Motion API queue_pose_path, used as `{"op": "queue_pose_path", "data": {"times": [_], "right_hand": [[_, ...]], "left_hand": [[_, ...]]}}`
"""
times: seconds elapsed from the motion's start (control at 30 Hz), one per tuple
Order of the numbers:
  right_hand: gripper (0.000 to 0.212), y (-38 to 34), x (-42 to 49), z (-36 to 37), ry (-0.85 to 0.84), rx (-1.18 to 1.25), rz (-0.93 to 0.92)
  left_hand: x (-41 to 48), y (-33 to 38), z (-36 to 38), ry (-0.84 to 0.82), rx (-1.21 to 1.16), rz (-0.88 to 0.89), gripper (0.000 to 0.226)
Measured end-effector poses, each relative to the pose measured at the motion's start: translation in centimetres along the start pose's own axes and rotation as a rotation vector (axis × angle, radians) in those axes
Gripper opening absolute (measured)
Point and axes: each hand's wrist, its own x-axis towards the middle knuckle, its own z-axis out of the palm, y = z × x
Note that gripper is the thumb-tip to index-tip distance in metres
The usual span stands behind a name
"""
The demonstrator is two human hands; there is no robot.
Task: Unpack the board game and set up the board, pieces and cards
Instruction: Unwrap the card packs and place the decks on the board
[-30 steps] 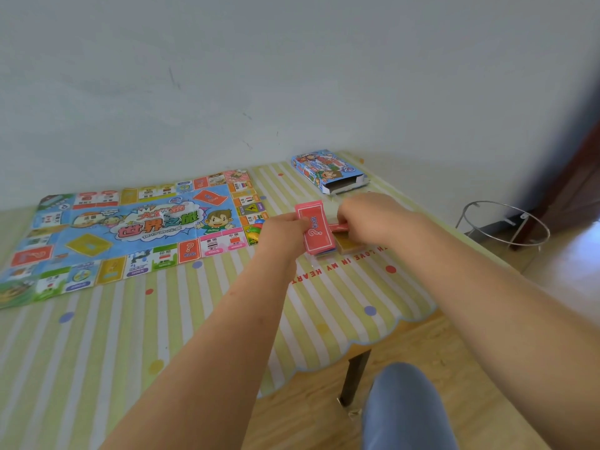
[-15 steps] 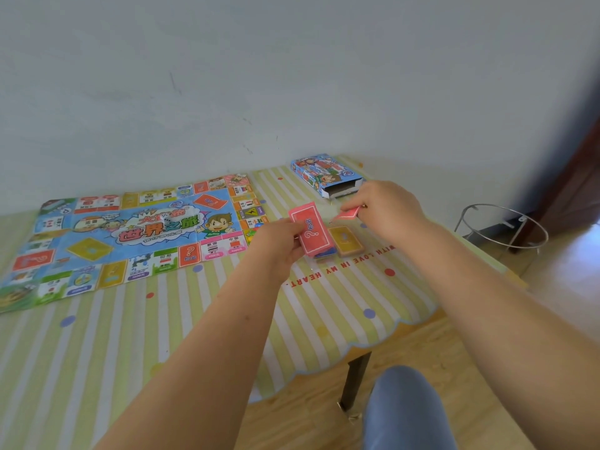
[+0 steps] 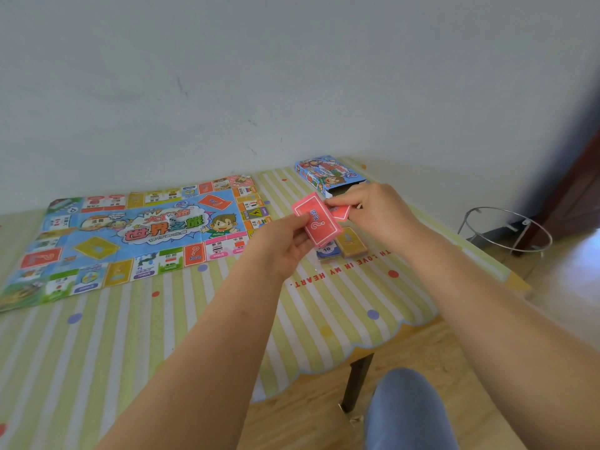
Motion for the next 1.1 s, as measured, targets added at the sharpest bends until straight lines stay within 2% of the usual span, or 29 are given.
{"op": "queue_pose_path", "data": {"times": [0.17, 0.3, 0.4, 0.53, 0.67, 0.9, 1.1], "right_hand": [[0.047, -1.2, -0.1, -0.9, -0.001, 0.200, 0.163], [0.040, -1.9, -0.1, -1.6, -0.011, 0.315, 0.262], [0.035, -2.0, -0.2, -1.5, -0.004, 0.354, 0.267], [0.019, -2.2, -0.4, -1.6, -0.008, 0.426, 0.289], [0.015, -1.7, -0.5, -1.2, 0.022, 0.384, 0.229], [0.041, -0.8, -0.3, -0.7, -0.031, 0.335, 0.185], [0.025, -1.2, -0.3, -0.3, -0.086, 0.277, 0.208]], "left_hand": [[0.0, 0.0, -0.5, 0.042, 0.060, 0.073, 0.017], [-0.2, 0.1, -0.5, 0.039, 0.142, 0.127, 0.033], [-0.4, 0.2, -0.3, 0.040, 0.148, 0.137, 0.033], [-0.6, 0.2, -0.2, 0.038, 0.134, 0.130, 0.032], [-0.7, 0.2, -0.2, 0.029, 0.121, 0.111, 0.032], [-0.5, 0.2, -0.3, 0.049, 0.230, 0.136, 0.034], [-0.3, -0.1, -0.3, 0.059, 0.307, 0.196, 0.029]]}}
